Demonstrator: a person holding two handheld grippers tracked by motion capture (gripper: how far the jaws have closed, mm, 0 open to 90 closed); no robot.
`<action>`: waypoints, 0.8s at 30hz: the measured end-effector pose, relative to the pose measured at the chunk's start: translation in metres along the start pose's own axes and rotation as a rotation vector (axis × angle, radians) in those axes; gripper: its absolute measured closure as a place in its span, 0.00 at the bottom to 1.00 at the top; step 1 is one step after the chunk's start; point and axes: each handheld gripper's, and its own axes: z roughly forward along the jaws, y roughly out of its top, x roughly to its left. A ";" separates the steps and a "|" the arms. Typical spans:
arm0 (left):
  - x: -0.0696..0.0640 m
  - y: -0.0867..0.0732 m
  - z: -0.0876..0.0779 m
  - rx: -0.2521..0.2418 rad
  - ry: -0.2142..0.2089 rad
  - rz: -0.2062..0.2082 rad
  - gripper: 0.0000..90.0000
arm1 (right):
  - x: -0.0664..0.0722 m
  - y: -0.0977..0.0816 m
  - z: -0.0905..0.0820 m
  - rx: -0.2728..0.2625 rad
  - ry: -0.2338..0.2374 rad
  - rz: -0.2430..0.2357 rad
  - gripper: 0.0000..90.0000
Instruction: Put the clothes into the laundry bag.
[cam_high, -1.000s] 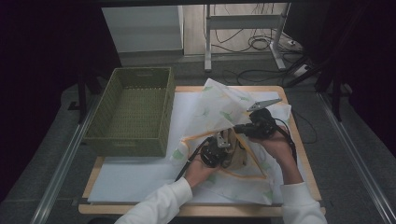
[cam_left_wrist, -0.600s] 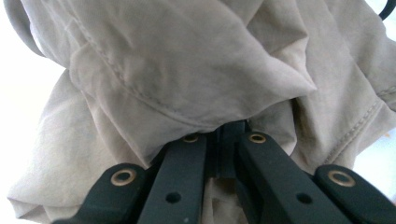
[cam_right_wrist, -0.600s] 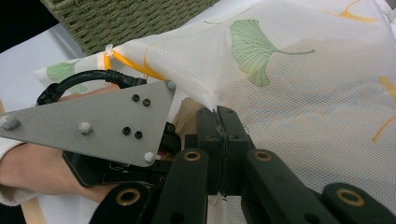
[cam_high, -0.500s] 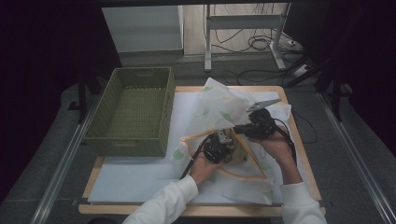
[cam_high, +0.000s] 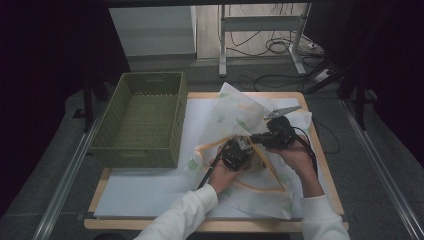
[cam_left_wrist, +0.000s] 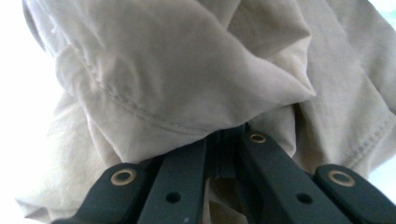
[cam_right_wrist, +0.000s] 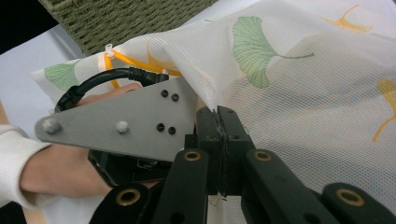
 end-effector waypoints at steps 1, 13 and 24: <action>-0.001 0.000 0.001 -0.003 0.000 -0.002 1.00 | 0.000 0.000 0.000 0.002 0.001 0.002 0.99; -0.006 -0.002 -0.014 -0.012 -0.077 0.009 1.00 | -0.002 -0.001 -0.001 -0.003 0.001 0.007 0.99; -0.013 -0.014 -0.040 -0.042 -0.245 -0.029 1.00 | -0.005 -0.002 -0.001 -0.003 -0.002 0.016 0.99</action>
